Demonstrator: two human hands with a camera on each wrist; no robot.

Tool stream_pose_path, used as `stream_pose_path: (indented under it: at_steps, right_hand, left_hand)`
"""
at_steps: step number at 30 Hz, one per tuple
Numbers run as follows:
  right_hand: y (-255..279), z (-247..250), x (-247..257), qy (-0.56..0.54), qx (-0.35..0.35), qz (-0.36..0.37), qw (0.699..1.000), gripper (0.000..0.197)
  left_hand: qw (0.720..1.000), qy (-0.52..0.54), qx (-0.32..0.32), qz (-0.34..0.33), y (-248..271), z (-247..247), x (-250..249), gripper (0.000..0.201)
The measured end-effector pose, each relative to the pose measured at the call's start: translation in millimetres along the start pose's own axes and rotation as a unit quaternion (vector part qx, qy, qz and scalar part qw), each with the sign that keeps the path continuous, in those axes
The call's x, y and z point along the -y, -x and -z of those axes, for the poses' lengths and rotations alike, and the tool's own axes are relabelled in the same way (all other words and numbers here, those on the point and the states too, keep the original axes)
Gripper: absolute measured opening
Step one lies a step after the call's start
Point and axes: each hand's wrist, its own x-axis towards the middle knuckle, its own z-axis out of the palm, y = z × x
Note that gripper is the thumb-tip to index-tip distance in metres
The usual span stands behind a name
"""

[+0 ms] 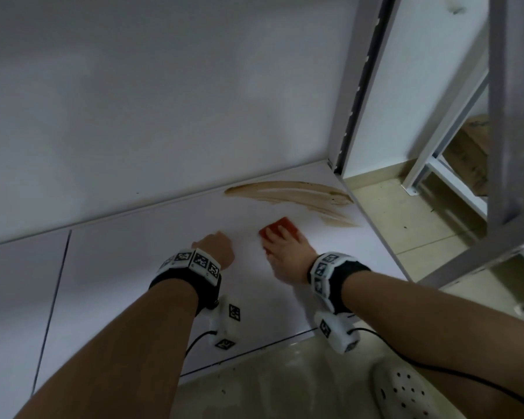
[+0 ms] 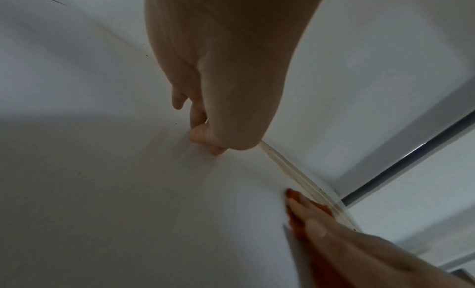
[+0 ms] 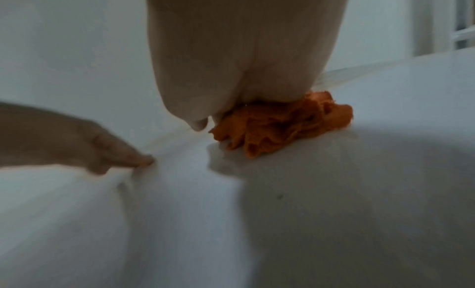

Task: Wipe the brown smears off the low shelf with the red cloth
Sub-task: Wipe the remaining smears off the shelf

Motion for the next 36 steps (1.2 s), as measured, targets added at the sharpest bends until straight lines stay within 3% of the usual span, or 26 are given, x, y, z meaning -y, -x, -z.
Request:
stream_pose_path:
  at_steps: [3, 6, 10, 14, 18, 20, 23, 25, 27, 29, 32, 36]
  right_hand:
    - [-18.5, -0.6, 19.8, 0.061, 0.045, 0.056, 0.996, 0.071]
    - [-31.1, 4.2, 12.0, 0.085, 0.042, 0.067, 0.993, 0.071]
    - [-36.0, 15.1, -17.5, 0.033, 0.028, 0.011, 0.999, 0.075]
    - [-10.2, 13.2, -57.5, -0.022, -0.052, -0.08, 0.995, 0.067]
    - [17.0, 0.5, -57.1, -0.077, -0.088, -0.128, 0.985, 0.069]
    - [22.8, -2.0, -38.8, -0.07, -0.076, -0.092, 0.99, 0.068]
    - [12.8, -10.4, -6.2, -0.058, -0.041, 0.016, 0.997, 0.055]
    - [0.9, -8.9, 8.6, -0.071, -0.056, 0.072, 0.993, 0.051]
    - [-4.1, 3.1, 7.9, -0.13, -0.048, 0.073, 0.988, 0.051]
    - [-8.5, 9.5, -5.4, -0.118, -0.021, 0.08, 0.99, 0.047]
    - [-14.8, 15.2, -37.5, -0.117, -0.04, 0.043, 0.991, 0.051]
    - [2.1, 18.1, -91.9, -0.105, -0.064, -0.085, 0.989, 0.053]
  left_hand:
    - [1.0, -0.005, 0.005, 0.004, 0.9, 0.5, -1.5, 0.046]
    - [1.0, -0.002, -0.009, 0.011, -3.2, -2.6, -2.2, 0.044]
    - [1.0, 0.006, -0.014, 0.014, -4.2, -4.7, -1.1, 0.045]
    - [1.0, 0.001, -0.007, 0.008, -5.2, -1.7, -1.7, 0.043]
    - [1.0, 0.004, 0.005, 0.007, -2.9, -1.9, -0.8, 0.044]
    - [1.0, -0.002, -0.002, -0.004, -3.0, -2.3, 0.0, 0.042]
    - [1.0, 0.001, -0.015, -0.01, -2.2, -2.1, -0.4, 0.04]
    - [1.0, 0.0, -0.017, -0.002, -2.9, -3.3, -2.8, 0.041]
    - [1.0, -0.003, -0.019, 0.004, -3.9, -4.0, -4.6, 0.041]
    - [1.0, 0.0, -0.024, 0.007, -5.3, -4.6, -3.2, 0.042]
    - [1.0, -0.006, -0.019, -0.002, -5.0, -3.8, 0.2, 0.046]
    - [1.0, -0.025, -0.009, -0.014, -5.2, -3.3, 1.6, 0.046]
